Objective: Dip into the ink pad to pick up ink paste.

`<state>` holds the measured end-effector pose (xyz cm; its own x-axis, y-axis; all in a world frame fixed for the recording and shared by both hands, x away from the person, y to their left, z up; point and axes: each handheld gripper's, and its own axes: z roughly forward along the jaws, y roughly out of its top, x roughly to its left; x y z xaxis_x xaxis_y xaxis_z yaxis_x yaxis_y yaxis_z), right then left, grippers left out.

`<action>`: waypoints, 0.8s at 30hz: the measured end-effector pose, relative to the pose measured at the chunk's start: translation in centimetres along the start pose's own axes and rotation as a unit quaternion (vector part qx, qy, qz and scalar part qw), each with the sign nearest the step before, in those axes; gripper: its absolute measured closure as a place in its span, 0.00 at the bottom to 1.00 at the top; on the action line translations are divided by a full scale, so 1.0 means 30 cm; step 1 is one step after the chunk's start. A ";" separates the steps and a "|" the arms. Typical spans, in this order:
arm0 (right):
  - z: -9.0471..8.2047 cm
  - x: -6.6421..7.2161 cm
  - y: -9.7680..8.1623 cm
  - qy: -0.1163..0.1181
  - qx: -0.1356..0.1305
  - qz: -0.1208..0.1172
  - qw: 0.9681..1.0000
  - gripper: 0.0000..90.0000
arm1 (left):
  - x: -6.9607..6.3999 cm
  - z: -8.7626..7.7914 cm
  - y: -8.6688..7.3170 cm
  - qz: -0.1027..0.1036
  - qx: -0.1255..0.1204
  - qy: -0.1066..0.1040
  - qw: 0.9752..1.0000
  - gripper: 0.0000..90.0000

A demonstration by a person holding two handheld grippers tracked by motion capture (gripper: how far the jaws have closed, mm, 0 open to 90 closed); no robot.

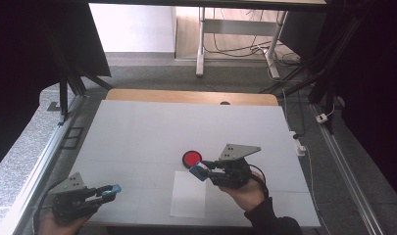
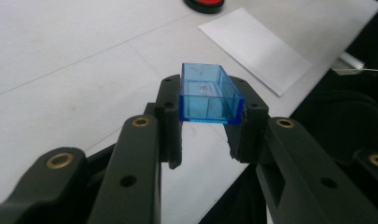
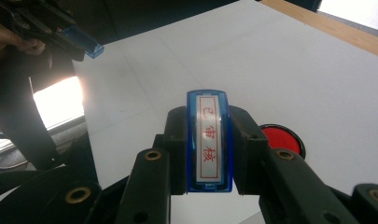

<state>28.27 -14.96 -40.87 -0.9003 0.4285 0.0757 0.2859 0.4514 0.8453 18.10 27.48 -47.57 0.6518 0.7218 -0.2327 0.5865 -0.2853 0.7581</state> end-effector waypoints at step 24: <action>0.054 -0.051 0.018 -0.024 0.022 0.004 0.999 0.79 | -0.011 0.006 0.001 0.013 0.007 0.010 1.000 0.76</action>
<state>30.34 -14.10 -41.38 -0.8818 0.4683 0.0566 0.3080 0.4809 0.8209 18.00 27.13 -47.57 0.6575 0.7262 -0.2006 0.5763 -0.3133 0.7548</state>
